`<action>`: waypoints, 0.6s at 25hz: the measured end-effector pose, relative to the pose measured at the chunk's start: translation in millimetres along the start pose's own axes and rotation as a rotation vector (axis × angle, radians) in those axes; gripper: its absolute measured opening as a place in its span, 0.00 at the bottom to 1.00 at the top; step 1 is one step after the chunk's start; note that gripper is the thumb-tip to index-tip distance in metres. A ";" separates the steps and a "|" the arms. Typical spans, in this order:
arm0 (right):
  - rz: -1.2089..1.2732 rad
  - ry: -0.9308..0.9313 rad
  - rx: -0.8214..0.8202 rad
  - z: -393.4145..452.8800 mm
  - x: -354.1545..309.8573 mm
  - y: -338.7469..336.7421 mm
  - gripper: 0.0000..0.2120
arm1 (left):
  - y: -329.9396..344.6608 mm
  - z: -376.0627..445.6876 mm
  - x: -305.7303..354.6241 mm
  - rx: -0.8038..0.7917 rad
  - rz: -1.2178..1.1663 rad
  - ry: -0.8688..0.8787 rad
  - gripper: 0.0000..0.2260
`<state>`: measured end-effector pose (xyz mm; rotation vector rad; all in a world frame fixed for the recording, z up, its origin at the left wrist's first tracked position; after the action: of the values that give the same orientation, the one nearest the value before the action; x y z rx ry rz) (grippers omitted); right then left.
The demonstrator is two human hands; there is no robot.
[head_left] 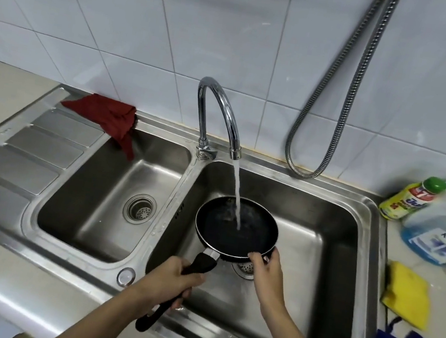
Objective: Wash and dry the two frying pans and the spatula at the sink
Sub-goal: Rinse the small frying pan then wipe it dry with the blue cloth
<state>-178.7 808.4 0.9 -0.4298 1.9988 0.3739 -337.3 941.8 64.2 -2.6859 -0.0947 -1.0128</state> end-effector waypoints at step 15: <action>-0.286 -0.111 -0.101 97.9 -57.6 3.7 0.11 | -47.6 6.5 -22.6 0.394 0.701 0.004 0.11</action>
<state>-79.1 862.5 10.0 -0.7334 1.7850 0.3122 -357.5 990.0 55.5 -2.0986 0.5492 -0.6791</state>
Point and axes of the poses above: each hand's wrist, its own z-axis towards the middle knuckle, its own y-axis out of the palm, x = y × z, the point moved 3 cm from there along z, towards the middle knuckle, and after that the axes turned 13 degrees about z, right-handed, at the moved point
